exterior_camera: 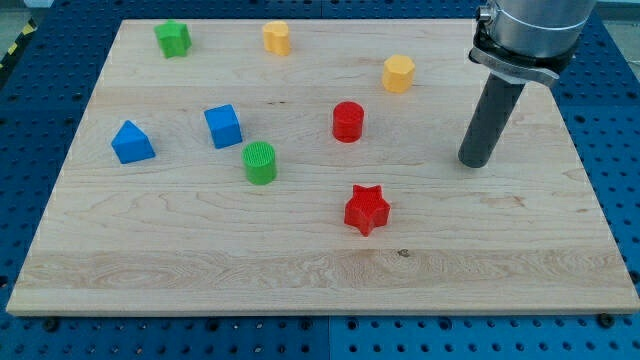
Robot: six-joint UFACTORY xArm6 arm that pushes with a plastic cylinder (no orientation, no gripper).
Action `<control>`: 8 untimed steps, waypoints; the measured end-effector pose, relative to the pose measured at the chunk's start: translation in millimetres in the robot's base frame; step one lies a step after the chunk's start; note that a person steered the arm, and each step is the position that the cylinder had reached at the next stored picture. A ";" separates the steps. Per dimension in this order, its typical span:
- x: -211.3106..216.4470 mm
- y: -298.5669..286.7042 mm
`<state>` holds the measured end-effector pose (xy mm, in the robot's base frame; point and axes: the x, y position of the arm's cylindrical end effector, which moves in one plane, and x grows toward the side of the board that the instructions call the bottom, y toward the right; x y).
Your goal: Keep the red star parallel right to the green circle
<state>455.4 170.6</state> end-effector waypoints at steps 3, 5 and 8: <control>35.2 -9.6; 77.6 -53.8; 130.2 -149.7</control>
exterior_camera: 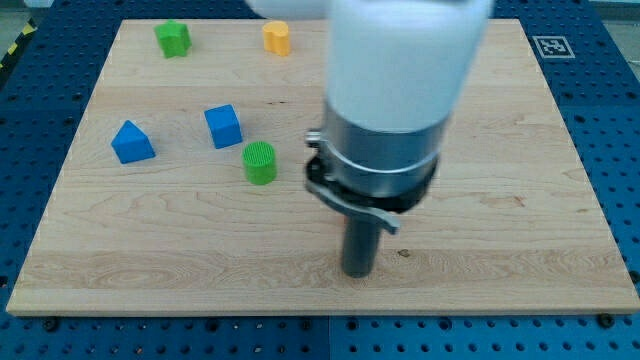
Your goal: Keep the red star parallel right to the green circle
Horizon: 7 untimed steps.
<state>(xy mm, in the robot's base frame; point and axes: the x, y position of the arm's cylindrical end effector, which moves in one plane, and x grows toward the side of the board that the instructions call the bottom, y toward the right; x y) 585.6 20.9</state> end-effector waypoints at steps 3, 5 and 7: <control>-14.1 -5.7; -26.4 24.1; -51.4 19.1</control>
